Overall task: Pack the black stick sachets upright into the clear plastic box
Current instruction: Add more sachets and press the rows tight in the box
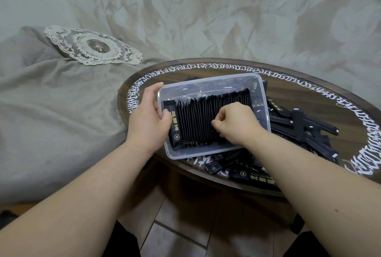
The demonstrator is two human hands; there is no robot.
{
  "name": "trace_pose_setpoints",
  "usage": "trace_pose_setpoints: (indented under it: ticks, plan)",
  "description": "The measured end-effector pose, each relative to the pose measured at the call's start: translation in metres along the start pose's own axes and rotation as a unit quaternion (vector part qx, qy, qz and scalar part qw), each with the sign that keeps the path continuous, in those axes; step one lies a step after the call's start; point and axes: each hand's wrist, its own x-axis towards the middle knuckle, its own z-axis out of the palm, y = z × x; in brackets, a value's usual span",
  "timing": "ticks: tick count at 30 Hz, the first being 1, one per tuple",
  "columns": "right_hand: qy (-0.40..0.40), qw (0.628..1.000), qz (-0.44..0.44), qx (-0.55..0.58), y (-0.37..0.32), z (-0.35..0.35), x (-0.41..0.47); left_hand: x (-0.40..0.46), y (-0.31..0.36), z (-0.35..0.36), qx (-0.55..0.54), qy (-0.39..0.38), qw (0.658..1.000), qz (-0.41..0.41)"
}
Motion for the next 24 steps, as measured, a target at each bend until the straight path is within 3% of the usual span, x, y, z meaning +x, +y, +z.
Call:
trace_pose_setpoints:
  ticks: [14, 20, 24]
  plan:
    - [0.004, 0.994, -0.062, -0.095, -0.001, 0.002, -0.002, 0.002, -0.003, 0.002, -0.002, 0.002, 1.000, 0.004]
    - [0.118, 0.969, -0.161, -0.144, 0.014, -0.007, 0.008, 0.001, -0.005, 0.000, 0.008, 0.001, 1.000, 0.011]
    - [0.074, 0.958, -0.181, -0.208, 0.026, -0.009, 0.015, 0.002, -0.005, 0.000, 0.008, 0.000, 1.000, 0.007]
